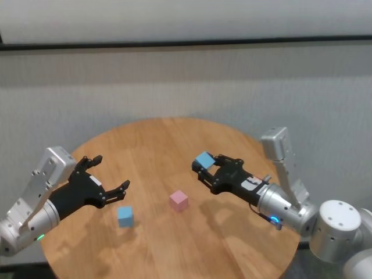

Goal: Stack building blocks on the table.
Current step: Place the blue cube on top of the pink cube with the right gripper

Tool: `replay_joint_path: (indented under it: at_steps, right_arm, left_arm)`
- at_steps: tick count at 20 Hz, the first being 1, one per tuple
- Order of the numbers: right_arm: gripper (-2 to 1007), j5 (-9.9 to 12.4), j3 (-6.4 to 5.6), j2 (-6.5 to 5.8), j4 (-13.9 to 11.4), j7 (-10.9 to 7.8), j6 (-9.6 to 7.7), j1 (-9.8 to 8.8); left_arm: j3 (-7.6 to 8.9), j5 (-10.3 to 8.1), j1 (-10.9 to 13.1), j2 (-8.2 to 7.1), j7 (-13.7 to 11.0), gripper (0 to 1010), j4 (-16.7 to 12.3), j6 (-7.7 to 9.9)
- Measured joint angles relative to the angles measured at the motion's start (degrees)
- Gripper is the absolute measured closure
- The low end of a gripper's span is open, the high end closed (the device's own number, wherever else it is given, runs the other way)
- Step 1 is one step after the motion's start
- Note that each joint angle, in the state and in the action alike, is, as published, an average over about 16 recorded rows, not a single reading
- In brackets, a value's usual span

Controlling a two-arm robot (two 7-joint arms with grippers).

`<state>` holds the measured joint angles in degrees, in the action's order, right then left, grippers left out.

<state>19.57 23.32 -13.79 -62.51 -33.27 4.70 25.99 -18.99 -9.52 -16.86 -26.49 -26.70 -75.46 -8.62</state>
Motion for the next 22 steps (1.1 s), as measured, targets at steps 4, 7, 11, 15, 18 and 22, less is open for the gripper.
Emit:
replay_joint_path:
  at_steps: [4, 7, 11, 15, 18, 22]
  right_arm:
    - [635, -0.1, 1.63, 0.85, 2.4, -0.65, 0.20, 1.51]
    - [635, -0.2, 2.70, 1.53, 4.1, -0.94, 0.29, 2.46]
    - [635, -0.4, 3.94, 2.30, 6.3, -1.28, 0.41, 3.54]
    - [635, -0.6, 4.95, 2.84, 8.5, -1.59, 0.63, 4.57]
    - [635, -1.0, 5.49, 3.18, 10.4, -1.77, 1.00, 5.45]
    - [635, -1.6, 6.02, 3.72, 13.2, -2.10, 1.74, 6.82]
  left_arm:
    - [0.00, 0.00, 0.0, 0.00, 0.0, 11, 0.0, 0.00]
    - [0.00, 0.00, 0.0, 0.00, 0.0, 11, 0.0, 0.00]
    - [0.00, 0.00, 0.0, 0.00, 0.0, 11, 0.0, 0.00]
    - [0.00, 0.00, 0.0, 0.00, 0.0, 11, 0.0, 0.00]
    - [0.00, 0.00, 0.0, 0.00, 0.0, 11, 0.0, 0.00]
    - [0.00, 0.00, 0.0, 0.00, 0.0, 11, 0.0, 0.00]
